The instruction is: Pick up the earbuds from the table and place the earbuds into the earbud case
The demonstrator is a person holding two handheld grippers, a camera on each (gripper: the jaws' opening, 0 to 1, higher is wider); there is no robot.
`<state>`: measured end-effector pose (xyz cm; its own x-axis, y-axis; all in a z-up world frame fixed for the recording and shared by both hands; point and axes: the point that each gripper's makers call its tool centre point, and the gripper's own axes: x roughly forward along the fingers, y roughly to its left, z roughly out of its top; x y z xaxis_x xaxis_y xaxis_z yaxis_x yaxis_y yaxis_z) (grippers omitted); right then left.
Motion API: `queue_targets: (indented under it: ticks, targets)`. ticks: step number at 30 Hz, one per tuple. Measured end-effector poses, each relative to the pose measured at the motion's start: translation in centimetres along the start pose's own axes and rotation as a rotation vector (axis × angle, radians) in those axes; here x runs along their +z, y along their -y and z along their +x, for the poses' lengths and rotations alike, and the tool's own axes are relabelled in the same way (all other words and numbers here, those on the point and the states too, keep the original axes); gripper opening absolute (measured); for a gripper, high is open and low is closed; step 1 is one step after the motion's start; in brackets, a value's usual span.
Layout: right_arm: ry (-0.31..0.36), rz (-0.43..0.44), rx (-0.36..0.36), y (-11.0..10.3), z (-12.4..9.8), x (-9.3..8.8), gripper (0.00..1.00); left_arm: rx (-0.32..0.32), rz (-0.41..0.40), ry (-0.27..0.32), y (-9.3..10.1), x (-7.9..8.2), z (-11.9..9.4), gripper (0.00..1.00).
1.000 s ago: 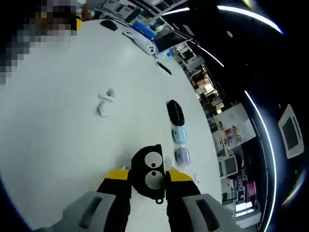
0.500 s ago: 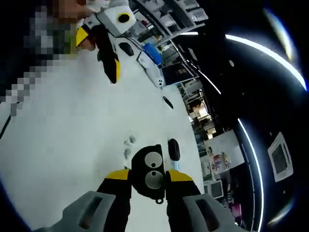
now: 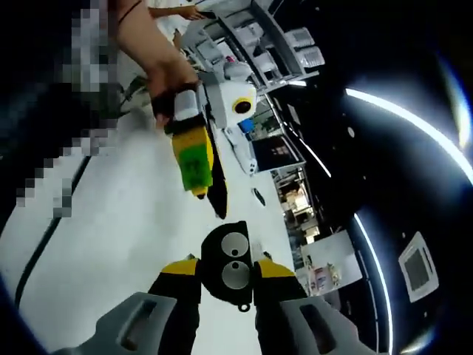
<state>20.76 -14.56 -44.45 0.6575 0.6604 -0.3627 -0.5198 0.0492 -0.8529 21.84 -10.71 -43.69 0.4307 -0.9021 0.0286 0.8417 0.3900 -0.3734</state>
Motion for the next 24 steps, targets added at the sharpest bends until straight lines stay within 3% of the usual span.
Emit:
queue_targets:
  ticks: [14, 24]
  targets:
    - [0.048, -0.109, 0.007, -2.4, 0.4, 1.7, 0.26, -0.066, -0.033, -0.037, 1.4, -1.3, 1.3, 0.47]
    - [0.068, -0.141, 0.012, -3.0, 0.8, 2.4, 0.26, -0.076, -0.034, -0.132, 1.6, -3.2, 2.1, 0.30]
